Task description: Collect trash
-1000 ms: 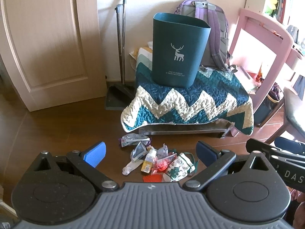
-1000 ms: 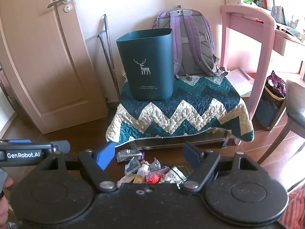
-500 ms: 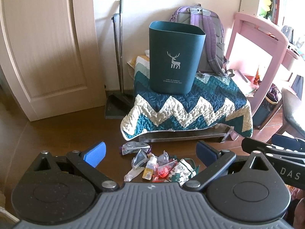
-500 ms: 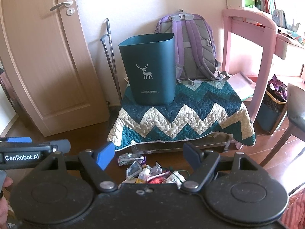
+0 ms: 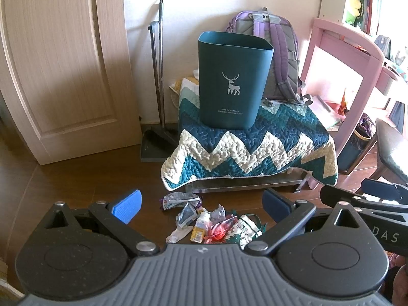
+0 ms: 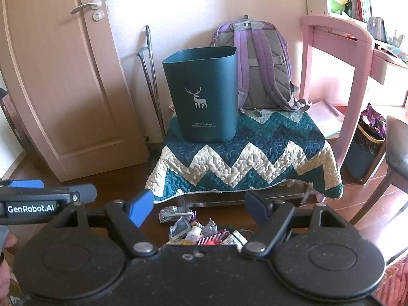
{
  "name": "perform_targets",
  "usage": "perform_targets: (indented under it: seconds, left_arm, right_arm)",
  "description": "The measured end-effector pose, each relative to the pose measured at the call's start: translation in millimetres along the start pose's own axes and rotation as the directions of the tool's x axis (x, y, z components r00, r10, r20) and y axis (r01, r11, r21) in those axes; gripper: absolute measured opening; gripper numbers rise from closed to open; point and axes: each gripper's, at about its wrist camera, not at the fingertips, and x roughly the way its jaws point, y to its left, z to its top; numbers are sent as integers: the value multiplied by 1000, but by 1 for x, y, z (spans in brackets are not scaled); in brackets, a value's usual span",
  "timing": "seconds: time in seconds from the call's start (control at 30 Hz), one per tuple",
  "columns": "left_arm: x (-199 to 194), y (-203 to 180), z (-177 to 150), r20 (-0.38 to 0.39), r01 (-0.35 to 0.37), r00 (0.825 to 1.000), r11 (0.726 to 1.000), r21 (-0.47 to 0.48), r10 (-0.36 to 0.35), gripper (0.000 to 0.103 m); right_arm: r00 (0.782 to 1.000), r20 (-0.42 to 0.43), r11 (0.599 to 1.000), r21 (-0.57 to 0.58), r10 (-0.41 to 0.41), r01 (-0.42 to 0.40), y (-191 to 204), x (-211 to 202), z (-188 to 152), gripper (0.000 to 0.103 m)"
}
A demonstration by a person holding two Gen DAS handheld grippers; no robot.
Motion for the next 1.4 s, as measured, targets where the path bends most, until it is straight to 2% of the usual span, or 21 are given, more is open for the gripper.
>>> perform_targets:
  seconds: [1.0,1.23,1.4]
  left_arm:
    - [3,-2,2,-4,2,1000,1000,1,-2,102]
    - [45,13,9,-38,19,999,1000,-15,-19,102]
    - [101,37,16,-43,-31,999,999,-18,30,102]
  right_arm:
    - [1000,-10,1000,0,-1,1,2,5,0,79]
    - [998,-59,1000,-13,23,-24,2,42,3,79]
    - [996,-81,998,-58,22,-27,3,92,9,79]
